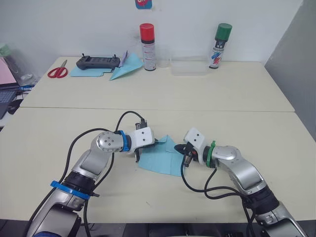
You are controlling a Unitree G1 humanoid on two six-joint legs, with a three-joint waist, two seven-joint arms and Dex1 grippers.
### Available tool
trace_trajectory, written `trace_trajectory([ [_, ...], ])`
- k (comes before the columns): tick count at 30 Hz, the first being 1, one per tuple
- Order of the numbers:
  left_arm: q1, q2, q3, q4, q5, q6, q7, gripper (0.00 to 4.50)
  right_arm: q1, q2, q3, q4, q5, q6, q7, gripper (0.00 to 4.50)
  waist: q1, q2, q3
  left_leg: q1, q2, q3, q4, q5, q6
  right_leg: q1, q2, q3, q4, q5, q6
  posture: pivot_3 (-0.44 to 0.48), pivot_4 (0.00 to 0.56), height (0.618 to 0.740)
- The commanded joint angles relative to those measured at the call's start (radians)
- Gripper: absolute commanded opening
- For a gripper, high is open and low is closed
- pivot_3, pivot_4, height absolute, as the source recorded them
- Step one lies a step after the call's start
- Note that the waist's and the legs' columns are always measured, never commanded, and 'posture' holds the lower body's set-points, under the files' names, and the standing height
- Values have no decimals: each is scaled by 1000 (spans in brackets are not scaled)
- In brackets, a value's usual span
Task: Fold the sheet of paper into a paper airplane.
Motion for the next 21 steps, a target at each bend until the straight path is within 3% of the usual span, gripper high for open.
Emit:
trace_trajectory([
  [1,21,-21,46,-52,-67,71,-8,1084,10,2,14,21,-6,11,-2,0,-1,0,0,0,0,0,0,0,0,0,0,0,0,0,0,0,150,740],
  [4,30,-38,86,-82,-113,129,4,2003,9,0,14,23,-7,9,-1,0,-1,0,0,0,0,0,0,0,0,0,0,0,0,0,0,0,150,740],
  [19,40,-42,161,-145,-207,244,23,2003,12,-2,13,18,-6,11,0,0,-1,0,0,0,0,0,0,0,0,0,0,0,0,0,0,0,150,740],
  [21,44,-38,152,-147,-206,234,11,1618,13,-3,12,16,-5,12,0,0,-1,0,0,0,0,0,0,0,0,0,0,0,0,0,0,0,150,740],
])
